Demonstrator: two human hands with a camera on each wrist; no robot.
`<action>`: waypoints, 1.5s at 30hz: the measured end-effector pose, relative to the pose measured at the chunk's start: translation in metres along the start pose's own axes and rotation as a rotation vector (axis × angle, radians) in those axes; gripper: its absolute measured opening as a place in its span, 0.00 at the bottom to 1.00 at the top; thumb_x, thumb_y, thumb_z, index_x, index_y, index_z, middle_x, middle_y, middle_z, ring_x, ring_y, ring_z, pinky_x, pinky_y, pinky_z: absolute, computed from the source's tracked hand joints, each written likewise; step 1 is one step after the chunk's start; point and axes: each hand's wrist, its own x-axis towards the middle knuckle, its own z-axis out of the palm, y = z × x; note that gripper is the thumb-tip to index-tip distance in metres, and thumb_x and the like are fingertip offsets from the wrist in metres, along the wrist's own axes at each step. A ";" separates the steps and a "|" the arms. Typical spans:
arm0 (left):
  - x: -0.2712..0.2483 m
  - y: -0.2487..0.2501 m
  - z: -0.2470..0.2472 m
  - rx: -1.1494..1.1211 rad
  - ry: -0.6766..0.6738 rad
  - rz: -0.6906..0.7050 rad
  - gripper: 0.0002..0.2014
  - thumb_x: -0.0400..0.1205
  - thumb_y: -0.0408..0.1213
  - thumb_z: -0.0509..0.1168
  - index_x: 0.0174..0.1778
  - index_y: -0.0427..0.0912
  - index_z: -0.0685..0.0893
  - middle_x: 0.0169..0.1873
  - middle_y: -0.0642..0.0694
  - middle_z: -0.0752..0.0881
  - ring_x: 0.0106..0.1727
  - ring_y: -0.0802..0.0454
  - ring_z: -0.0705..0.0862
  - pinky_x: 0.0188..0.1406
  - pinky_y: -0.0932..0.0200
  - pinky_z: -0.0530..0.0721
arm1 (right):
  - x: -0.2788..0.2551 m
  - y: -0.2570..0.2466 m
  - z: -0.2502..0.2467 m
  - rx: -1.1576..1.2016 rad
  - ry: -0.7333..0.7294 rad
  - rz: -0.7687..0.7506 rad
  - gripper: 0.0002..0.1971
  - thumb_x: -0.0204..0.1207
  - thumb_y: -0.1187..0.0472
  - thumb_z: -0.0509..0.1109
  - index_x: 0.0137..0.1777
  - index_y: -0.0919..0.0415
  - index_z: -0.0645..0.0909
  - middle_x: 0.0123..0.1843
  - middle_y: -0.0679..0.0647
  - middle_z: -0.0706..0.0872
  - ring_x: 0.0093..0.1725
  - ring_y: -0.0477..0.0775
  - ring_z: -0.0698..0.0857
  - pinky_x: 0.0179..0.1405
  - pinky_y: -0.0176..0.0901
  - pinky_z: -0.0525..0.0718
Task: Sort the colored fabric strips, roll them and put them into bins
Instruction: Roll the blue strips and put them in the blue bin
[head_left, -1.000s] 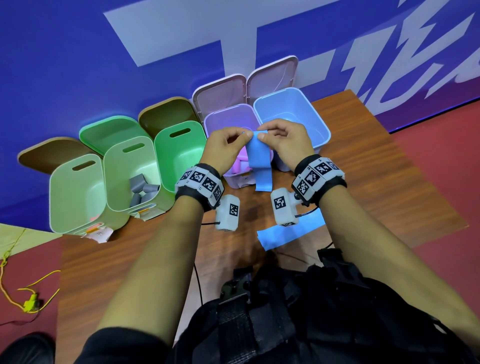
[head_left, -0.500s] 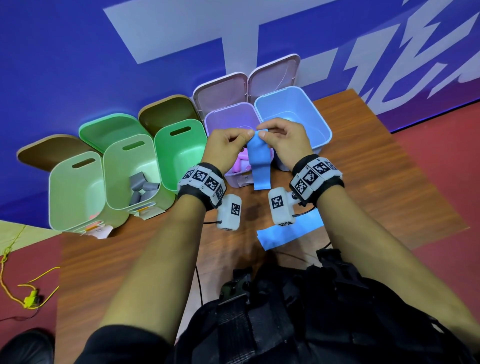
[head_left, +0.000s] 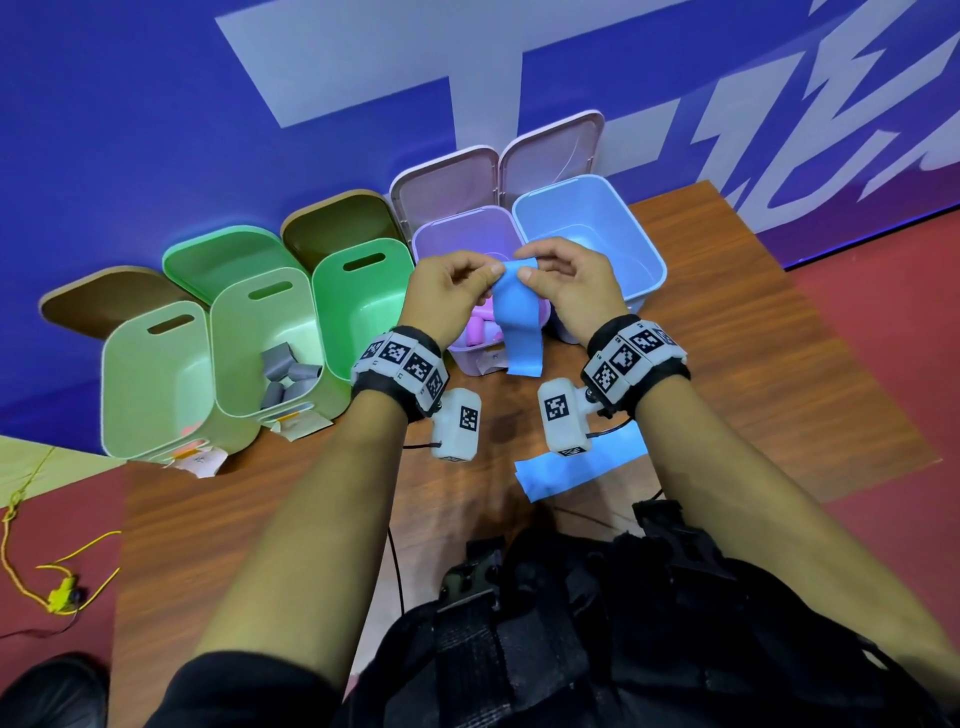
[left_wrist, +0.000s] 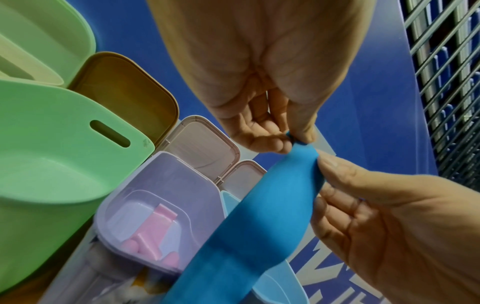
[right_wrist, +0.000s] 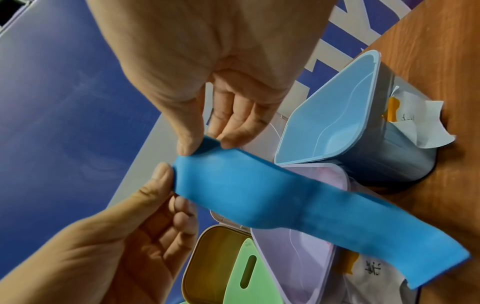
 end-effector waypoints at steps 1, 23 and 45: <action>-0.001 0.001 0.000 0.001 -0.006 -0.005 0.06 0.83 0.32 0.69 0.44 0.35 0.90 0.27 0.54 0.85 0.30 0.59 0.80 0.39 0.62 0.81 | 0.000 0.001 0.000 -0.001 0.004 -0.007 0.07 0.77 0.70 0.73 0.52 0.61 0.87 0.45 0.53 0.88 0.47 0.48 0.87 0.52 0.37 0.84; -0.007 0.008 0.002 0.060 -0.001 -0.019 0.17 0.87 0.40 0.65 0.31 0.43 0.85 0.22 0.53 0.81 0.24 0.61 0.77 0.33 0.66 0.78 | -0.002 -0.002 -0.003 0.005 0.026 -0.002 0.07 0.77 0.69 0.74 0.49 0.56 0.89 0.42 0.49 0.90 0.44 0.46 0.87 0.51 0.36 0.84; -0.009 0.008 0.003 -0.057 -0.019 -0.003 0.07 0.81 0.31 0.72 0.54 0.37 0.87 0.30 0.46 0.85 0.31 0.58 0.84 0.38 0.63 0.83 | -0.005 -0.009 -0.003 0.039 0.059 0.010 0.04 0.78 0.71 0.73 0.50 0.66 0.87 0.40 0.51 0.88 0.40 0.41 0.86 0.48 0.30 0.82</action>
